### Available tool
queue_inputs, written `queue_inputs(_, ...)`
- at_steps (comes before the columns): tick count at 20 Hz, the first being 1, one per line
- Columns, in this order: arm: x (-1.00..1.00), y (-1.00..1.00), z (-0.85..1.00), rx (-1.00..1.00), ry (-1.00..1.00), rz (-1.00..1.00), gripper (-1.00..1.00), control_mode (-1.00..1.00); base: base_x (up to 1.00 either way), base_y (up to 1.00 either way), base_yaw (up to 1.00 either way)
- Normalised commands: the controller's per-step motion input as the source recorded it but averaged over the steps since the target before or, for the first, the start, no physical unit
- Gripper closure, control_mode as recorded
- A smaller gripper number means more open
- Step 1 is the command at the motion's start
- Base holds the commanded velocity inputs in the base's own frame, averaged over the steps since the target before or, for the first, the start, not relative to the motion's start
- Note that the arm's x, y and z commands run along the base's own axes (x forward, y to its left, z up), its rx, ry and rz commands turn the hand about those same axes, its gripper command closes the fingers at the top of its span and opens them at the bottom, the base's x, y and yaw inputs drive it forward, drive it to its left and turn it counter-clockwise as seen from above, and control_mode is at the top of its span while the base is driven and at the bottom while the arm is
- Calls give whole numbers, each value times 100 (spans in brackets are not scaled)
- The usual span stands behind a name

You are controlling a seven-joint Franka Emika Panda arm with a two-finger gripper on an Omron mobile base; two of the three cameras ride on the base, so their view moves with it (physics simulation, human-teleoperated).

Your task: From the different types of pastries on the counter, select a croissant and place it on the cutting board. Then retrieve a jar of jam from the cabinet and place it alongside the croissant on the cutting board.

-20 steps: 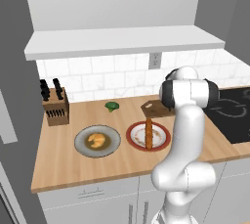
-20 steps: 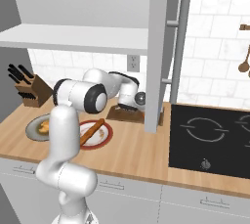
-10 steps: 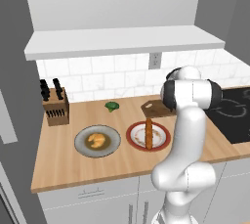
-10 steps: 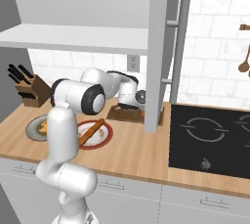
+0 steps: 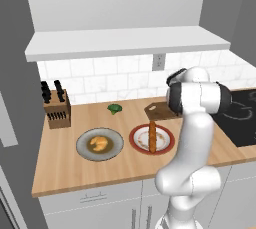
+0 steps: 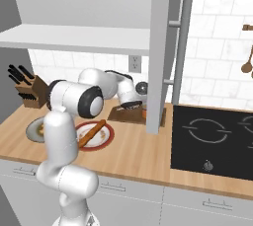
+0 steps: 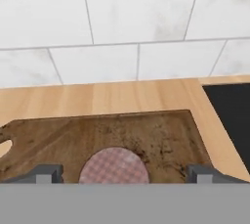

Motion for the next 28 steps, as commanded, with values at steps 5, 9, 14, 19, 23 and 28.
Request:
queue_inputs(5, 6, 31, 38, 1, 9, 0, -100, -100, 0, 0, 0)
queue_inputs(9, -32, 100, -23, 0, 10, -8, -100, -100, 0, 0, 0)
queue_inputs(14, -41, 100, -25, 0, 9, -12, -100, -100, 0, 0, 0)
queue_inputs(19, -16, 44, 31, 13, 3, -2, -100, -100, 0, 0, 0)
queue_inputs(23, 0, 0, 100, 27, 6, 0, -100, -100, 0, 0, 0)
queue_inputs(28, -75, 65, 11, 9, -2, -1, -100, -100, 0, 0, 0)
